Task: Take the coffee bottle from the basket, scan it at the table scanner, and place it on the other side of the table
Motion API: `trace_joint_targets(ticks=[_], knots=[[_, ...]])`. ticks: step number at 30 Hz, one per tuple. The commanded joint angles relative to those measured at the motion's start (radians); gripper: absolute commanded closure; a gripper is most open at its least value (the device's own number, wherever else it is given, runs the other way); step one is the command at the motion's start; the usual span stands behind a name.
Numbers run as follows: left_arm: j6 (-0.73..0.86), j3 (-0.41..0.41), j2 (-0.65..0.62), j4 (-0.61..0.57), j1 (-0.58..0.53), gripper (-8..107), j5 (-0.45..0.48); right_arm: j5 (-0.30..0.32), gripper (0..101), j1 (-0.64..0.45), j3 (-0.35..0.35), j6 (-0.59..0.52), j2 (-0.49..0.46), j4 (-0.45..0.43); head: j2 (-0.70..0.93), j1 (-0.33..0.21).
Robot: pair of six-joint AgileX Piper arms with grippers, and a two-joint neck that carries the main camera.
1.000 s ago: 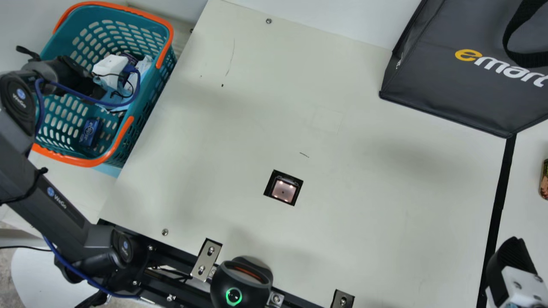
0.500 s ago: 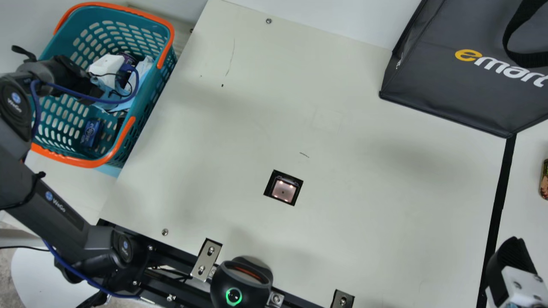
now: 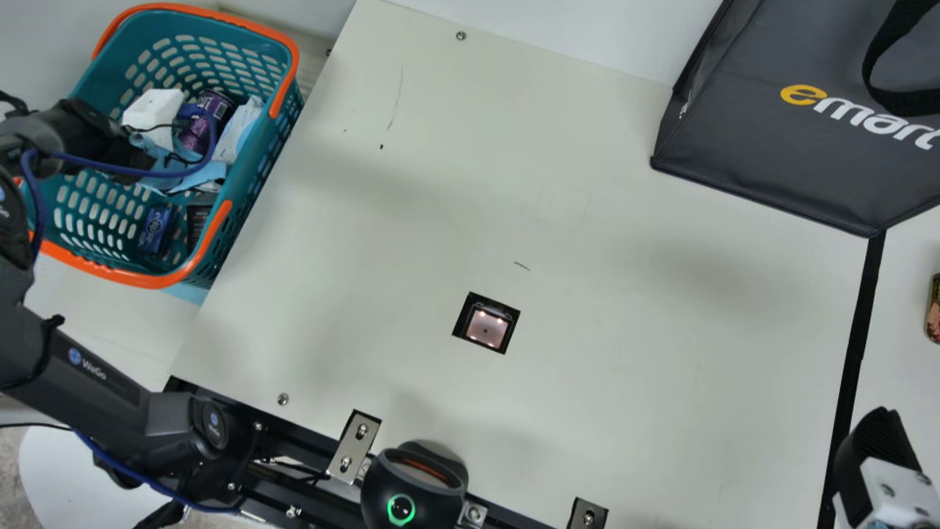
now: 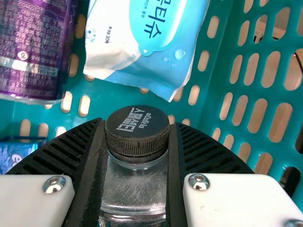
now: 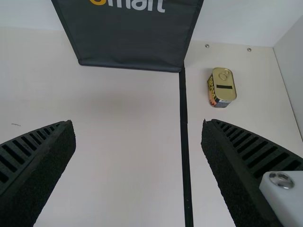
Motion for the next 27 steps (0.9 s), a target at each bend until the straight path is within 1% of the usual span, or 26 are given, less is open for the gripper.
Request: trace_joint_targets(ticks=[1,11,27], knots=[[-0.004,0.013,-0.016,0.0,0.002,107,0.004,0.0,6,0.0,0.0,0.0,0.0,0.0,0.004,-0.029],[0.001,0.066,-0.101,-0.014,0.019,107,0.022,0.0,6,0.0,0.0,0.0,0.0,0.0,0.004,-0.029],[0.032,0.117,-0.209,-0.037,0.047,107,0.049,0.0,6,0.0,0.0,0.0,0.0,0.0,0.004,-0.029]])
